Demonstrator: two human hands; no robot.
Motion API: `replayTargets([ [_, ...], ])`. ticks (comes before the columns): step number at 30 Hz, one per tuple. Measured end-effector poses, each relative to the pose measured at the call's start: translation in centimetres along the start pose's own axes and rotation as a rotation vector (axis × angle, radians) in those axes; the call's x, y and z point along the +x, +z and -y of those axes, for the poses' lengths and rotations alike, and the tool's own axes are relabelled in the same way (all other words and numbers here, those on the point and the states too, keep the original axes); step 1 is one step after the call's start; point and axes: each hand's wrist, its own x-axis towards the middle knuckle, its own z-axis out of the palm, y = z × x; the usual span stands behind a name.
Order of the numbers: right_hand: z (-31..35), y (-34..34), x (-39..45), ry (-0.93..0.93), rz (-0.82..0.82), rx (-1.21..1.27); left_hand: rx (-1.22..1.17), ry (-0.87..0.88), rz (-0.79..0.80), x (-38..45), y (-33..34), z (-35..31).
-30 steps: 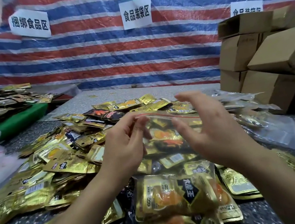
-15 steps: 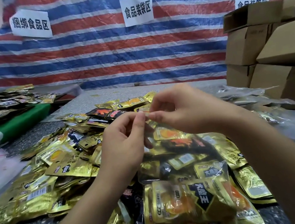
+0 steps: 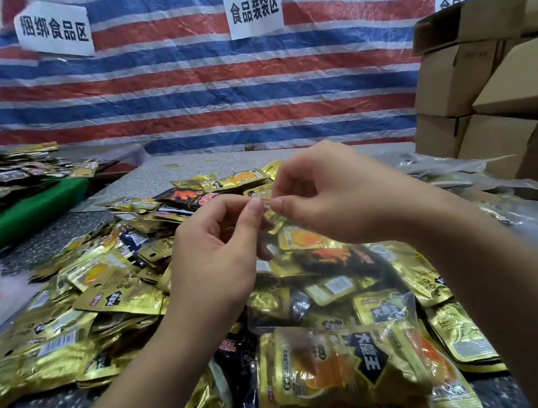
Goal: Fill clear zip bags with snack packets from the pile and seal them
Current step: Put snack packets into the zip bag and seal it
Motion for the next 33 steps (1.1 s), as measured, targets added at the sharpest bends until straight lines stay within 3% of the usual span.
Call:
replayTargets([
  [24, 1.0, 1.1, -0.3, 0.01, -0.064, -0.114, 0.185, 0.187, -0.023, -0.5, 0.1, 0.2],
  [33, 0.8, 0.8, -0.2, 0.021, -0.041, -0.07, 0.087, 0.087, 0.101, -0.3, 0.3, 0.3],
])
